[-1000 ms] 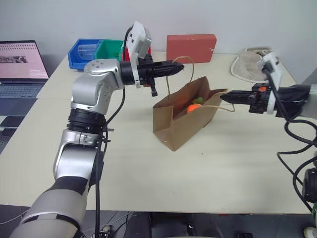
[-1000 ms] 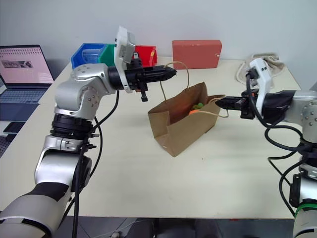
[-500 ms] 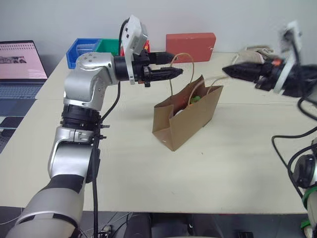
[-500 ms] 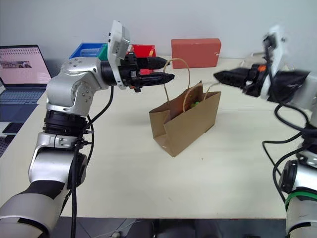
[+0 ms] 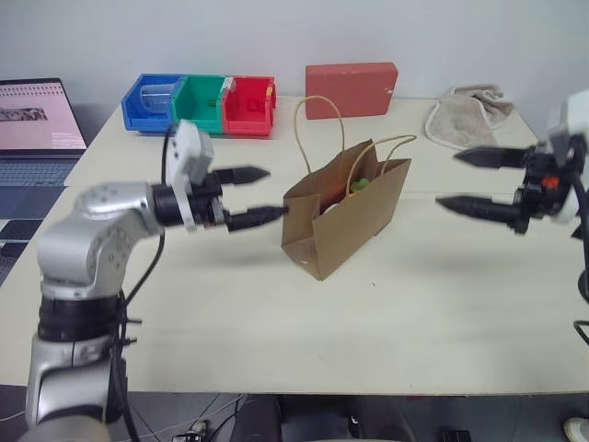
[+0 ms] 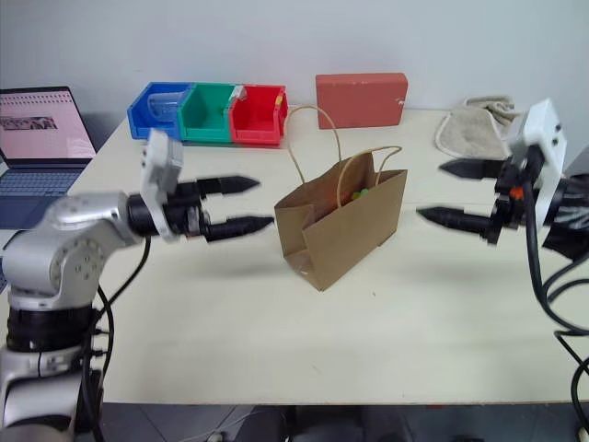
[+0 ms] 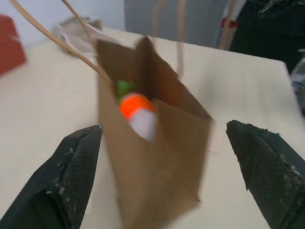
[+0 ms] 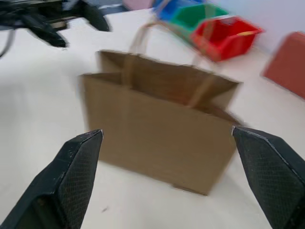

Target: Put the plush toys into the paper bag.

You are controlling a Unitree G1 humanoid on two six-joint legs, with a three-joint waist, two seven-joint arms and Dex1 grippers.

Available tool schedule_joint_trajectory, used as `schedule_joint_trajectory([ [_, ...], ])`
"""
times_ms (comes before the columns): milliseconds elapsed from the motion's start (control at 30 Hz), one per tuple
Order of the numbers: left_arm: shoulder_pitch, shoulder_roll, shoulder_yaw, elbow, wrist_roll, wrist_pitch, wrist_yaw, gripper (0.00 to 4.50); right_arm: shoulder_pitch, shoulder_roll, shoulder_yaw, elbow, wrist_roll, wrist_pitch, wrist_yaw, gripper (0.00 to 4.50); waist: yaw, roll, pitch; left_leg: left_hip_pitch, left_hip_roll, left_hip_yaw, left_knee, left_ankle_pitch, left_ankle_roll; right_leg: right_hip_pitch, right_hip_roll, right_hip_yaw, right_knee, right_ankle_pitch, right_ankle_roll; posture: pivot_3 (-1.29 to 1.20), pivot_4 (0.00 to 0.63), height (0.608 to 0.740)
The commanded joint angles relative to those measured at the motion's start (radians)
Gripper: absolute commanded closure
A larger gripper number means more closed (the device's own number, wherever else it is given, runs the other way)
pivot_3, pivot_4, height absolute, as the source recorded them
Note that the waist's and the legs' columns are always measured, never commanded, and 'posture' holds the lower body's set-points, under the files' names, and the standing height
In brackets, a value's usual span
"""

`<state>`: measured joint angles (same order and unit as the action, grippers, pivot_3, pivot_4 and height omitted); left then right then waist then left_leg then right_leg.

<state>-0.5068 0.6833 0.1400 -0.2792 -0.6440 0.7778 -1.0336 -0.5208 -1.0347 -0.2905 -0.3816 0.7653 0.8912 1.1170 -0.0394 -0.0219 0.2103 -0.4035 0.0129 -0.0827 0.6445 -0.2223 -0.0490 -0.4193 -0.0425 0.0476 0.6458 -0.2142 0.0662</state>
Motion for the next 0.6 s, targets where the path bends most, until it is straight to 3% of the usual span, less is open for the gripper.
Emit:
schedule_joint_trajectory([
  [33, 0.012, -0.039, 0.016, -0.051, -0.022, -0.014, 0.079, 0.05, -0.004, -0.009, -0.015, -0.066, 0.067, 0.012, -0.002, 0.00, 0.004, 0.000, 0.000, 0.000, 0.000, 0.000, 0.001, 0.000, 0.000, 0.000, 0.000, 0.000, 0.000, -0.001, -0.002, 0.00, 0.150, 0.740],
  [233, 0.002, -0.125, -0.059, 0.022, 0.046, -0.103, 0.142, 0.05, 0.000, -0.019, -0.006, -0.094, 0.104, 0.020, -0.020, 0.00, 0.008, -0.001, 0.000, 0.005, 0.000, 0.002, 0.002, 0.001, 0.000, 0.005, 0.000, 0.001, -0.002, -0.003, -0.006, 0.00, 0.150, 0.740],
  [600, 0.012, -0.149, -0.077, 0.037, -0.001, -0.097, 0.129, 0.05, 0.029, -0.040, -0.009, -0.106, 0.128, 0.020, -0.031, 0.00, 0.009, -0.001, 0.000, 0.002, 0.000, 0.001, -0.002, 0.000, 0.000, 0.002, 0.000, 0.000, -0.001, 0.000, -0.002, 0.00, 0.150, 0.740],
])
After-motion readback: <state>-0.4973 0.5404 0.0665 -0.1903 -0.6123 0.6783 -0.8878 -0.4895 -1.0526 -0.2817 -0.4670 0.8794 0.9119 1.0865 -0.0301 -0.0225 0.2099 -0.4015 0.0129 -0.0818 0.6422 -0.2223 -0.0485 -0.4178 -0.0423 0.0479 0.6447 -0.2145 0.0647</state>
